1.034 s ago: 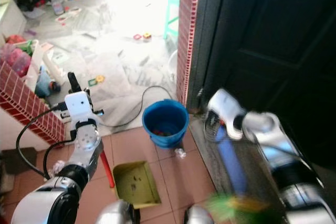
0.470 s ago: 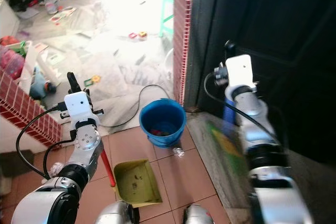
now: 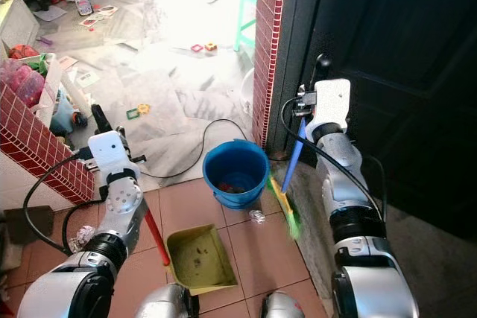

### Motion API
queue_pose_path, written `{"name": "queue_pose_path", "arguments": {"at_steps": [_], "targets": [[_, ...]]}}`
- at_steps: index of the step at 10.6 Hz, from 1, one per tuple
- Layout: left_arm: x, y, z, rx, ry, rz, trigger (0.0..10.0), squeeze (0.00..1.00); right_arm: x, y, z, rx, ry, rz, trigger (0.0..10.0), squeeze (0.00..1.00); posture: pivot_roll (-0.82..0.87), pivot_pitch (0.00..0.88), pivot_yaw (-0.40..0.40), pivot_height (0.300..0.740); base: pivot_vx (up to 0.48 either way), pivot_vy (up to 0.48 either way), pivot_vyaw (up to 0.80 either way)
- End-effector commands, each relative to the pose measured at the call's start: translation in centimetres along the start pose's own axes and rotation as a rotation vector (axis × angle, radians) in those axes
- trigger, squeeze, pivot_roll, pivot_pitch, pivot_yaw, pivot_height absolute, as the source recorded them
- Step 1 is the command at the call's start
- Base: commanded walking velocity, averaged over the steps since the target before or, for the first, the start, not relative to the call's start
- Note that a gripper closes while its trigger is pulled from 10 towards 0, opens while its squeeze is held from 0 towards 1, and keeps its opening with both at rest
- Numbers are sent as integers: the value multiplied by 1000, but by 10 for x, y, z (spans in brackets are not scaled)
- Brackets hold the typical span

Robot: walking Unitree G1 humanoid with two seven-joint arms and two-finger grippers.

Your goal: Sweep floor

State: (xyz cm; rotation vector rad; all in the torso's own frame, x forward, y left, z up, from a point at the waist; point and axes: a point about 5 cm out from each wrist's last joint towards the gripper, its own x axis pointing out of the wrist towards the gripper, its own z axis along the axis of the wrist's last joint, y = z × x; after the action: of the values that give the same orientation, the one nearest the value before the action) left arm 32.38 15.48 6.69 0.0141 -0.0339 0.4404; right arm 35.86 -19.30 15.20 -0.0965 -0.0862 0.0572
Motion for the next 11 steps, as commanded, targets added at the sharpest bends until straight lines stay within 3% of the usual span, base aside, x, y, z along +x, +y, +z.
{"name": "queue_pose_path", "arguments": {"at_steps": [1, 5, 7, 11], "targets": [[1, -5, 3, 9, -7, -28, 10000, 0, 6, 0, 11, 37, -22, 9, 10000, 0, -147, 76, 79, 740, 0, 0, 0], [1, -6, 1, 18, 15, -48, 10000, 0, 2, 26, -3, 143, 112, 222, 10000, 0, -148, 73, 77, 740, 0, 0, 0], [1, -7, 1, 15, 16, -48, 10000, 0, 0, 44, 11, 227, 71, 360, 10000, 0, -148, 67, 74, 740, 0, 0, 0], [0, -9, 0, 15, 14, -61, 10000, 0, -2, 47, 20, 247, 61, 402, 10000, 0, -151, 64, 76, 740, 0, 0, 0]]}}
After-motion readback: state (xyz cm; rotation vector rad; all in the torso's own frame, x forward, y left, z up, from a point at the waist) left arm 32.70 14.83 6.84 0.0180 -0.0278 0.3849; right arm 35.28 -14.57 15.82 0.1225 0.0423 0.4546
